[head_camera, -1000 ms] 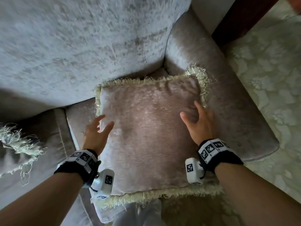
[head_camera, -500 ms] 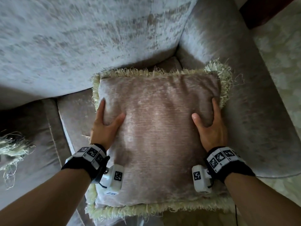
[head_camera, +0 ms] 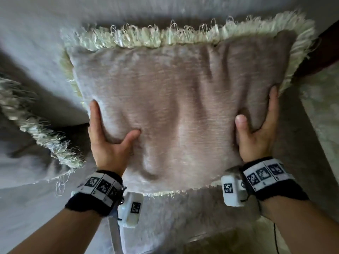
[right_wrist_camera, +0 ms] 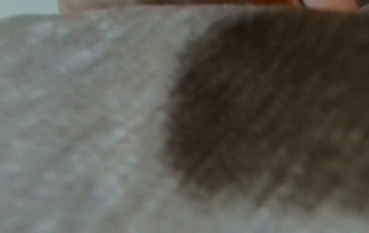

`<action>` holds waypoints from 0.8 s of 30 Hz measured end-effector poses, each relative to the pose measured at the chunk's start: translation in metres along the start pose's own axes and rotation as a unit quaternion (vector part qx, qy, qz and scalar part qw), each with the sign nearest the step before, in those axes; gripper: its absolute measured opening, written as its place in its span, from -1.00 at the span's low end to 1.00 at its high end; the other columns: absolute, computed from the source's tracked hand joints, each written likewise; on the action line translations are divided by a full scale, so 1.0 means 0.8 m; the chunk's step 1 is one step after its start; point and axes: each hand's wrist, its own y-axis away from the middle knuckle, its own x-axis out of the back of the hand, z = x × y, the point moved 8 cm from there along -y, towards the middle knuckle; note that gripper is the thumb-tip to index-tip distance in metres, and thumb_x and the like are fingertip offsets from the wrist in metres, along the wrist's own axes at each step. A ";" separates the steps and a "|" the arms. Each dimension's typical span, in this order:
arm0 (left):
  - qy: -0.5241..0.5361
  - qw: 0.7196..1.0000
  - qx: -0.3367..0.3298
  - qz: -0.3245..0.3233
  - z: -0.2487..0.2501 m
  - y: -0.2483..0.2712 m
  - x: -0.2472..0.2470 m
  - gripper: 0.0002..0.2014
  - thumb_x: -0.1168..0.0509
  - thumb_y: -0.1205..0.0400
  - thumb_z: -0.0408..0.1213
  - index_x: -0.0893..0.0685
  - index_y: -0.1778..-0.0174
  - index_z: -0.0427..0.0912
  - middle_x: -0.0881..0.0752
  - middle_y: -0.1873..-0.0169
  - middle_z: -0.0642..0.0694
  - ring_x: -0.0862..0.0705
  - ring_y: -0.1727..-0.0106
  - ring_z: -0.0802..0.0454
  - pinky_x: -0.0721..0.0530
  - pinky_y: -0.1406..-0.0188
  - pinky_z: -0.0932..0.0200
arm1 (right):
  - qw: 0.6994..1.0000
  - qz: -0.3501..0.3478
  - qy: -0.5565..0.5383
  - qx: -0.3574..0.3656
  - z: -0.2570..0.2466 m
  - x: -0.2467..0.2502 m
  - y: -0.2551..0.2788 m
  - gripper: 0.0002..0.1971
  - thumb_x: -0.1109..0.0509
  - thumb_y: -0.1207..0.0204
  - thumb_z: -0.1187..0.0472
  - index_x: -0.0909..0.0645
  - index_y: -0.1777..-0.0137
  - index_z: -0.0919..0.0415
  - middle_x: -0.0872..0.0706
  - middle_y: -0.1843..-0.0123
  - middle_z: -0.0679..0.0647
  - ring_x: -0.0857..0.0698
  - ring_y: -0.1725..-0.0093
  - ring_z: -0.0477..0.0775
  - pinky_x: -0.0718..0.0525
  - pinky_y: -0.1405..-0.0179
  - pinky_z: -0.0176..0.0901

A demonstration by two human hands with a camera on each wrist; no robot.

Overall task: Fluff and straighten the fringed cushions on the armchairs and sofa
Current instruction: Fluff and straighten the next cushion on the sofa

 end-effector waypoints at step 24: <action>-0.035 0.993 -0.091 0.060 -0.042 -0.078 0.007 0.17 -0.50 -0.50 0.19 -0.02 -0.73 -0.50 -0.26 -0.50 0.11 -0.15 -0.66 0.46 -0.08 -0.67 0.31 | 0.999 0.014 -0.013 0.040 0.029 -0.135 -0.078 -0.13 -0.25 -0.63 -0.30 -0.01 -0.78 0.12 -0.33 -0.72 0.19 -0.44 -0.64 0.15 -0.52 -0.52 0.18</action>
